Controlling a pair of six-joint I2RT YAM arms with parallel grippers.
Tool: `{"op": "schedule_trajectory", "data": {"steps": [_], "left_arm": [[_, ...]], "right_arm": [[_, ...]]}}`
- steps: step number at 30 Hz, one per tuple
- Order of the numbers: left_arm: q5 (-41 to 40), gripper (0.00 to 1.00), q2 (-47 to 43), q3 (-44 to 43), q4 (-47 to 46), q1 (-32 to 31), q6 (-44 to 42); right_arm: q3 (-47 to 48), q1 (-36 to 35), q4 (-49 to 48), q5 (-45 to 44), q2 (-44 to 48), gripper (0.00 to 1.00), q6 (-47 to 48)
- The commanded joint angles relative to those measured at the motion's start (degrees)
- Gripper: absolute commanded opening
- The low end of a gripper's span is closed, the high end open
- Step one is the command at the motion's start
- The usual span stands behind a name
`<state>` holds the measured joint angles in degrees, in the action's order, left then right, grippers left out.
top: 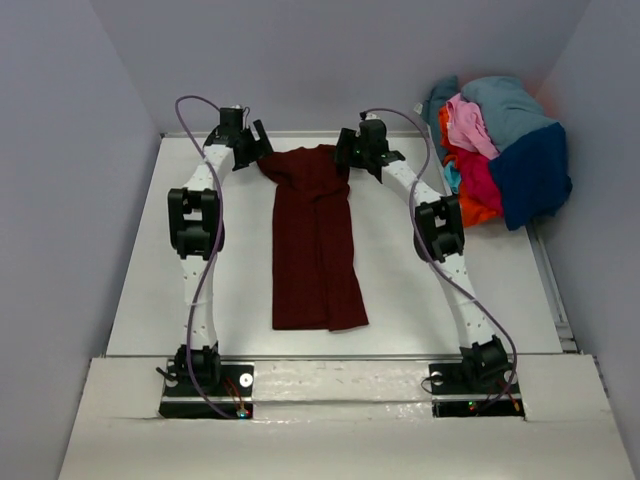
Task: Fold and stack the t-shirts
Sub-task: Rotate the tshirt 90 degrees
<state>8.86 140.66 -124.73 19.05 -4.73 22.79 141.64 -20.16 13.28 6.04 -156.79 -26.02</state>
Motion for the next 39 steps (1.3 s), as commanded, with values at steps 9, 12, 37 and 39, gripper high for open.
{"op": "schedule_trajectory", "data": {"steps": [9, 12, 37, 39], "left_arm": [[7.31, 0.95, 5.58, -6.57, -5.69, 0.43, 2.61], [8.36, 0.95, 7.43, -8.25, -6.13, 0.43, 3.84], [22.09, 0.34, 11.57, -12.82, -23.46, -1.77, 4.03], [20.68, 0.51, 10.95, -11.51, -22.74, -1.77, 4.02]], "right_arm": [[5.31, 0.39, -3.34, -6.04, -3.17, 0.23, -1.93], [4.43, 0.39, -3.70, -8.24, -3.00, 0.07, -2.81], [-5.86, 2.94, -5.55, -9.02, 4.83, 0.07, -5.18], [-6.90, 2.94, -5.45, -9.73, 5.53, 0.07, -5.27]]}}
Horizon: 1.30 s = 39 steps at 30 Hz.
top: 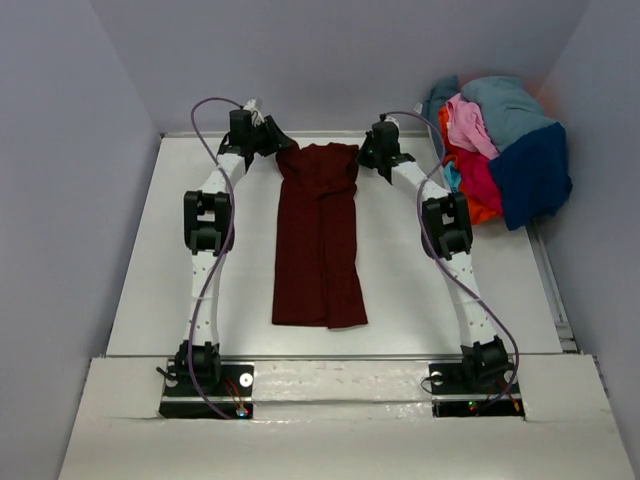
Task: Fold and stack the t-shirts
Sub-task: Rotate the tshirt 90 degrees
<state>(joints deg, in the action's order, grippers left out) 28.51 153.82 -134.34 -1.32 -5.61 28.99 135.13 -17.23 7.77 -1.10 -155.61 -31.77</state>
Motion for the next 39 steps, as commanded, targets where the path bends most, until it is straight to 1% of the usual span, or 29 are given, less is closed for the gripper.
{"op": "schedule_trajectory", "data": {"steps": [1, 2, 3, 5, 6, 7, 8, 9, 10, 11, 12, 13, 14, 16, 19, 21, 23, 24, 27, 32, 35, 39], "left_arm": [[0.41, 0.60, -2.38, -1.45, -2.11, -0.90, -2.01], [0.40, 0.69, -2.38, -1.10, -2.02, -0.90, -1.84], [-0.12, 0.83, -2.30, -1.18, -1.23, -0.90, -1.75], [-1.17, 0.91, -1.60, -2.58, 0.35, -0.90, -1.66], [-3.70, 0.94, -1.42, -3.02, 3.23, -0.90, -1.66], [-3.73, 0.99, -1.50, -3.29, 4.21, -0.90, -1.83], [-5.29, 0.99, -1.76, -3.29, 5.18, -0.90, -2.18], [-6.96, 0.99, -2.99, -2.77, 6.49, -0.20, -2.19], [-7.24, 0.99, -3.87, -1.98, 6.51, -0.19, -2.27], [-7.50, 0.99, -4.92, -1.19, 6.42, 0.33, -2.45], [-8.72, 0.99, -7.11, -0.14, 6.86, 0.85, -2.89], [-9.52, 0.99, -7.91, -0.13, 7.47, 0.86, -3.15], [-10.22, 0.99, -9.57, -0.56, 7.91, 0.86, -4.02], [-13.55, 0.99, -10.81, -1.09, 10.18, 1.48, -4.38], [-15.32, 0.99, -12.22, -1.27, 11.95, 2.00, -4.21], [-14.89, 0.99, -12.05, -1.01, 12.22, 2.52, -4.21], [-14.37, 0.99, -11.70, -0.83, 13.18, 2.53, -3.94], [-13.84, 0.99, -11.35, -0.14, 13.19, 2.53, -3.94], [-13.31, 0.99, -11.61, 2.67, 12.31, 2.53, -3.42], [-12.61, 0.98, -11.17, 3.21, 11.60, 2.53, -3.50], [-12.51, 0.98, -11.35, 3.21, 11.08, 2.53, -3.42], [-11.99, 0.98, -11.08, 3.12, 10.11, 2.53, -2.89]], "right_arm": [[-2.66, 0.01, -0.82, -3.11, 4.96, 0.07, 0.48], [-3.81, 0.01, -1.35, -3.20, 6.45, 0.07, 0.74], [-4.78, 0.01, -1.88, -3.55, 6.98, 0.07, 1.44], [-6.19, 0.01, -1.79, -3.73, 8.21, 0.07, 2.14], [-6.11, 0.01, -1.53, -2.77, 8.48, 0.07, 2.67], [-5.76, 0.01, -1.09, -2.76, 8.66, 0.07, 3.29], [-5.15, 0.01, 0.13, 0.19, 8.74, 0.10, 5.12], [-3.49, 0.01, 0.92, 0.83, 9.44, 0.25, 6.18], [-2.77, 0.01, 2.50, 4.32, 9.88, 0.34, 6.89], [-2.07, 0.01, 3.21, 5.57, 10.50, 0.46, 8.64], [-1.02, 0.01, 4.43, 6.98, 12.07, 0.67, 9.35], [-0.75, 0.01, 4.79, 7.51, 13.04, 0.86, 10.14], [-0.83, 0.01, 4.80, 7.87, 14.01, 0.99, 10.50], [-1.45, 0.01, 4.19, 8.74, 16.29, 0.99, 11.11], [-1.36, 0.01, 3.92, 12.25, 16.74, 0.95, 9.98], [-1.18, 0.01, 4.71, 14.37, 15.69, 0.91, 7.61], [-1.80, 0.01, 4.71, 16.04, 14.64, 0.85, 5.07], [-2.15, 0.01, 4.54, 16.48, 14.20, 0.80, 4.18], [-1.89, 0.01, 5.23, 16.49, 12.45, 0.73, 1.37], [-0.39, 0.01, 9.36, 14.12, 10.33, 0.61, -1.71], [-0.66, -0.52, 10.68, 11.66, 10.24, 0.61, -2.24], [-0.22, -1.05, 11.30, 11.21, 9.45, 0.61, -3.12]]}}
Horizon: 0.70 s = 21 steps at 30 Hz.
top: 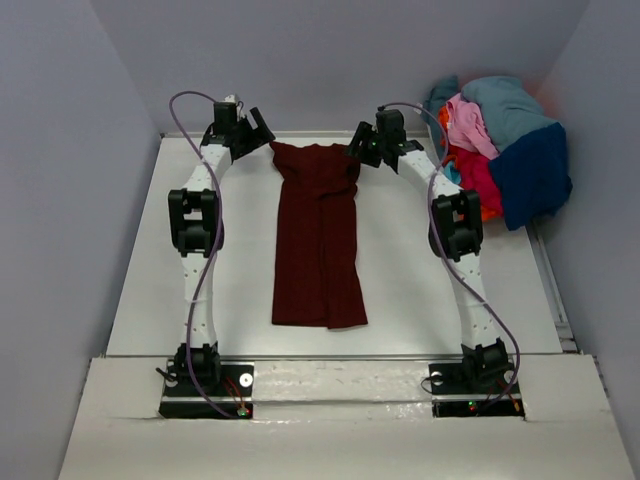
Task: Fold and stack the t-shirts
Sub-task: Rotate the tshirt 90 degrees
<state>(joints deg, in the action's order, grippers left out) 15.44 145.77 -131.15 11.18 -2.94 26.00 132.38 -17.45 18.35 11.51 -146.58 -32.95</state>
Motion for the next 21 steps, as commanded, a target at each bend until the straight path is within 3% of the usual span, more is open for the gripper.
{"op": "schedule_trajectory", "data": {"steps": [1, 21], "left_arm": [[1.34, 0.98, -2.87, -0.07, -2.48, -0.14, 0.28], [2.14, 0.98, -2.07, -0.68, -2.66, -0.66, 0.72]], "right_arm": [[2.71, -0.83, 0.90, -1.40, 0.07, 0.61, -2.12], [5.61, -1.36, 2.31, -2.10, -4.50, 0.52, -4.67]]}}
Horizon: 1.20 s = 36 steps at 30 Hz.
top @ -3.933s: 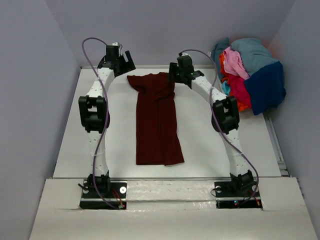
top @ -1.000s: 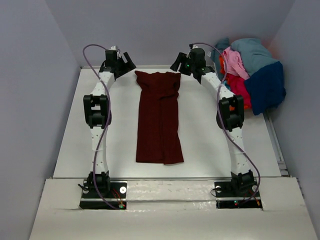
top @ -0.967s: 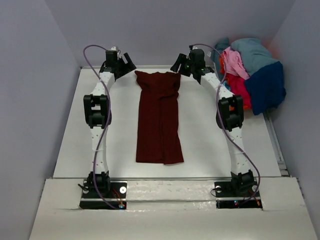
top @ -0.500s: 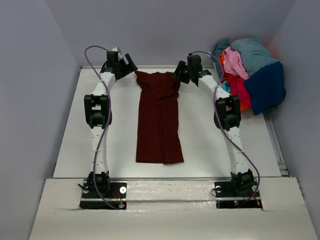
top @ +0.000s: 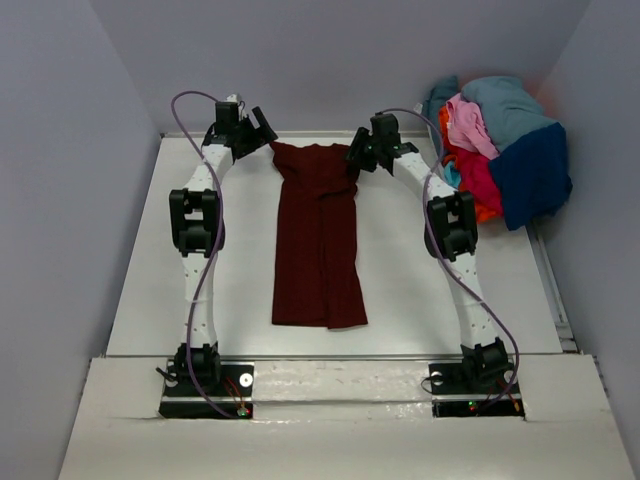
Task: Fold and stack the t-shirts
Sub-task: Rotate the tshirt 90 degrees
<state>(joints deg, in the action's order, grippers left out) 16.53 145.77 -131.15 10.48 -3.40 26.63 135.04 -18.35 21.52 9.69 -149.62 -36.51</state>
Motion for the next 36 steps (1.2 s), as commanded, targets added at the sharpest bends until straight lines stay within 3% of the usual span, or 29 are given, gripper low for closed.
{"op": "schedule_trajectory", "data": {"steps": [1, 6, 9, 13, 14, 24, 28, 34, 36], "left_arm": [[1.13, 0.98, -2.16, -0.68, -1.87, -0.20, 0.09], [2.01, 0.98, -1.81, -0.60, -1.43, -0.20, 0.00], [1.84, 0.98, -1.20, -0.68, -0.64, -0.20, -0.09], [1.92, 0.98, -1.02, -0.24, -0.20, -0.20, -0.18], [2.01, 0.98, -0.93, -0.33, -0.37, -0.20, -0.09], [4.12, 0.94, 3.02, -4.02, -2.66, -1.87, 4.39], [2.54, 0.89, 2.94, -1.83, -4.15, -1.87, 5.97], [2.45, 0.87, 3.11, -0.77, -5.56, -1.87, 7.12], [3.50, 0.92, 3.55, -1.12, -5.56, -2.40, 7.12]], "right_arm": [[3.12, -0.46, -1.21, -0.12, -1.72, 0.49, -1.11], [3.47, -0.46, -6.30, -0.72, -2.60, 0.35, -1.54], [8.28, -0.46, -6.14, -1.96, -5.05, 0.33, -0.93], [8.75, -0.46, -7.79, -1.17, -5.51, 0.08, -0.58], [7.96, -0.46, -8.24, -0.73, -5.16, 0.07, -0.58], [-4.07, -0.46, -15.36, -8.55, 5.82, 0.07, 7.06], [-13.13, -0.46, -23.17, -9.43, 11.27, 0.07, 8.21], [-16.04, -0.46, -24.33, -9.43, 12.86, 0.07, 8.74], [-14.91, -0.46, -22.76, -7.43, 12.25, 0.07, 7.52]]}}
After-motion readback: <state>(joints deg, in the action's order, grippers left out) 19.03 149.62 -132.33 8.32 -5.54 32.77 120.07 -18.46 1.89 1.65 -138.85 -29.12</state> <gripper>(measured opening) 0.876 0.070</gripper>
